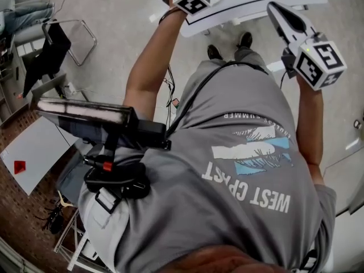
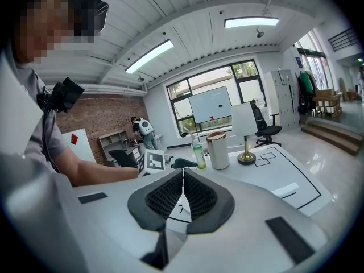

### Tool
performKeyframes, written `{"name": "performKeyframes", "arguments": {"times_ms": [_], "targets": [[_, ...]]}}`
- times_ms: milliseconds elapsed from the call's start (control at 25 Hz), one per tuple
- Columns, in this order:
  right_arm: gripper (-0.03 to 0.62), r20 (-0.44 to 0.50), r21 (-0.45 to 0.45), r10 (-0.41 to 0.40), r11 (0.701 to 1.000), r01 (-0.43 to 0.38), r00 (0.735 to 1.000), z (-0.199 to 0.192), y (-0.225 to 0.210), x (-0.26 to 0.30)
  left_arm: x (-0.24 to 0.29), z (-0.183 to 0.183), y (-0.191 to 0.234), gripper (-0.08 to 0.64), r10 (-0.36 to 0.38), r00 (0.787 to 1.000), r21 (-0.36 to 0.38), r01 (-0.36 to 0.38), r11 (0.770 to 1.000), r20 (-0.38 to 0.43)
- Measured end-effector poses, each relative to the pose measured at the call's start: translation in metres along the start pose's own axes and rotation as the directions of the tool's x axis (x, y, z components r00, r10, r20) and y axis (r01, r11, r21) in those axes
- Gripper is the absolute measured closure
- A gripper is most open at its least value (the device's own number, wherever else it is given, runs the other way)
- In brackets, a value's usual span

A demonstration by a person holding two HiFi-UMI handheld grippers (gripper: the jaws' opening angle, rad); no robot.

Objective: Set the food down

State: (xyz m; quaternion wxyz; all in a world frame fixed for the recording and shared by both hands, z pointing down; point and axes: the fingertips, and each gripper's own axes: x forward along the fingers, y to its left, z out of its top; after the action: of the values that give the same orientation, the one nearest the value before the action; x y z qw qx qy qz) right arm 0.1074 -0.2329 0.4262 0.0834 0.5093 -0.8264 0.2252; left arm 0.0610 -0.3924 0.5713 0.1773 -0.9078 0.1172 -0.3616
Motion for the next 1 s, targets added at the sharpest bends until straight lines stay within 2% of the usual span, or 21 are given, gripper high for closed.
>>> {"name": "performKeyframes", "arguments": {"times_ms": [160,240,320,360,480,520,600,760,880,1000], "targets": [[0.584,0.054,-0.033,0.026,0.999,-0.024,0.998,0.008,0.004,-0.013,-0.051,0.046,0.024,0.275,0.117,0.984,-0.084,-0.107,0.991,0.133],[0.584,0.092,-0.052,0.055,0.997,-0.05,0.994,0.01,0.005,-0.016,-0.074,0.06,0.03,0.275,0.164,0.968,-0.134,-0.14,0.981,0.188],[0.584,0.144,-0.076,0.096,0.993,-0.086,0.985,0.016,0.01,-0.019,-0.102,0.073,0.031,0.279,0.22,0.943,-0.194,-0.174,0.965,0.249],[0.585,0.17,-0.09,0.118,0.991,-0.103,0.978,0.021,0.015,-0.024,-0.121,0.082,0.031,0.299,0.257,0.922,-0.227,-0.195,0.954,0.289],[0.586,0.225,-0.134,0.169,0.981,-0.141,0.959,0.042,0.033,-0.049,-0.188,0.119,0.022,0.456,0.368,0.826,-0.336,-0.232,0.913,0.428],[0.586,0.239,-0.148,0.185,0.977,-0.152,0.953,0.048,0.039,-0.057,-0.208,0.128,0.016,0.496,0.395,0.801,-0.376,-0.231,0.897,0.45],[0.586,0.262,-0.18,0.217,0.968,-0.174,0.94,0.056,0.05,-0.077,-0.24,0.142,-0.006,0.549,0.426,0.764,-0.447,-0.203,0.871,0.485],[0.586,0.326,-0.251,0.262,0.95,-0.184,0.908,0.039,0.088,-0.16,-0.299,0.175,-0.088,0.552,0.441,0.693,-0.555,-0.071,0.829,0.57],[0.586,0.339,-0.283,0.27,0.943,-0.176,0.901,0.021,0.127,-0.23,-0.348,0.204,-0.15,0.552,0.459,0.666,-0.567,-0.067,0.821,0.588],[0.586,0.342,-0.291,0.289,0.937,-0.191,0.894,0.026,0.152,-0.266,-0.384,0.223,-0.177,0.552,0.474,0.659,-0.556,-0.101,0.825,0.583]]}}
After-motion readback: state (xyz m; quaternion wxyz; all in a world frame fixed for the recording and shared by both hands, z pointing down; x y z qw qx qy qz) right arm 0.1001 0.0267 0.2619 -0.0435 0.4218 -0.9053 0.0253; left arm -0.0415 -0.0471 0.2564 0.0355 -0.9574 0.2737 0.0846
